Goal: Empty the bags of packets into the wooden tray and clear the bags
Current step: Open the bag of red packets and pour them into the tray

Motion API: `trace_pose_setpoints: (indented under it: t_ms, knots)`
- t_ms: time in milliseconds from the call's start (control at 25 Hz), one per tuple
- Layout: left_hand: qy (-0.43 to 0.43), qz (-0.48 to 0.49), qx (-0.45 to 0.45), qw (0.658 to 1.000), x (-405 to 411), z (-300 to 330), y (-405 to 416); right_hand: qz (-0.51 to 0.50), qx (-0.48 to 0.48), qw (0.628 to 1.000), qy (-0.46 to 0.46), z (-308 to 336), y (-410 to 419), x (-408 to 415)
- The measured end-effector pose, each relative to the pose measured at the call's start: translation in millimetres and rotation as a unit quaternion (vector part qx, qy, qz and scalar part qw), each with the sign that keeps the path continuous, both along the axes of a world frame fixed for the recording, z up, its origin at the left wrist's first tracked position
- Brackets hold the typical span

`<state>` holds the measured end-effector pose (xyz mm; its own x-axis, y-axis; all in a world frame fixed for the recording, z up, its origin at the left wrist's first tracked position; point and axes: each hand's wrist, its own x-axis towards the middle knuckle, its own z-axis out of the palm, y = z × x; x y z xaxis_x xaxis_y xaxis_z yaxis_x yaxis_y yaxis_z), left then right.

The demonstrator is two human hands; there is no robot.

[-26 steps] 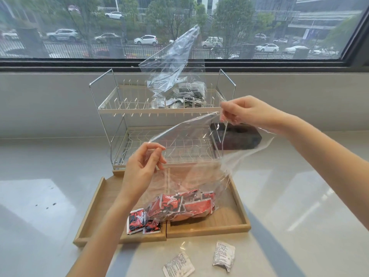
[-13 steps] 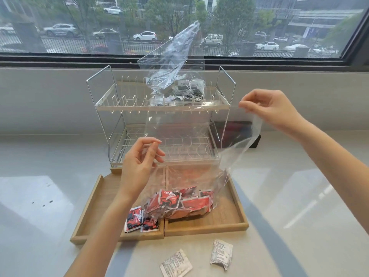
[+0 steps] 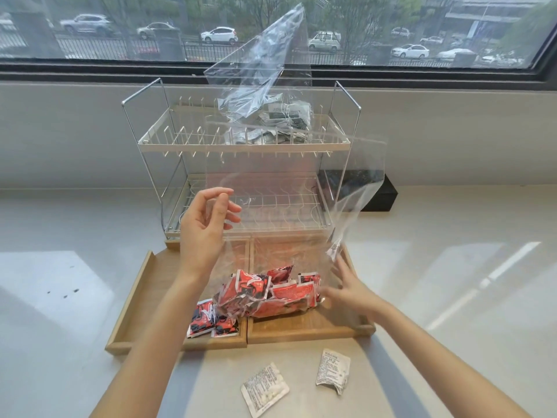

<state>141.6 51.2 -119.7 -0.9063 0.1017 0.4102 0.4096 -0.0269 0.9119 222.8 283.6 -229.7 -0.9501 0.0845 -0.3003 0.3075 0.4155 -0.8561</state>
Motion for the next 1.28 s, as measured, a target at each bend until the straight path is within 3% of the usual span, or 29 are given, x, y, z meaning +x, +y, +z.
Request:
trace_pose_setpoints:
  t_ms: [200, 360, 440, 640, 760, 960, 1040, 1160, 1280]
  knots:
    - [-0.06, -0.077, -0.049, 0.994, 7, -18, -18, -0.072, -0.028, 0.997, -0.003, -25, -20, 0]
    - [-0.22, -0.132, -0.208, 0.944, 22, -76, -33, -0.08, 0.007, 0.997, -0.004, -26, -23, 0]
    - [-0.253, -0.115, -0.247, 0.928, 30, -101, -32, -0.075, 0.016, 0.997, -0.009, -28, -22, -1]
    - [-0.21, -0.048, -0.271, 0.938, 28, -124, -28, 0.015, 0.096, 0.995, -0.027, -37, -18, -1]
    - [-0.198, -0.041, -0.278, 0.939, 27, -124, -24, -0.004, 0.105, 0.994, -0.026, -37, -22, -5]
    - [-0.158, -0.016, -0.313, 0.936, 27, -121, -21, -0.017, 0.035, 0.999, -0.015, -22, -27, -2]
    - [-0.182, -0.02, -0.281, 0.942, 29, -113, -20, -0.013, 0.001, 1.0, 0.005, -11, -24, 4]
    - [-0.306, -0.055, -0.127, 0.942, 34, -93, -22, -0.051, -0.062, 0.997, 0.022, 6, -15, 21]
    - [-0.433, -0.151, 0.008, 0.888, 42, -89, -23, -0.128, -0.176, 0.976, -0.018, 18, -9, 38]
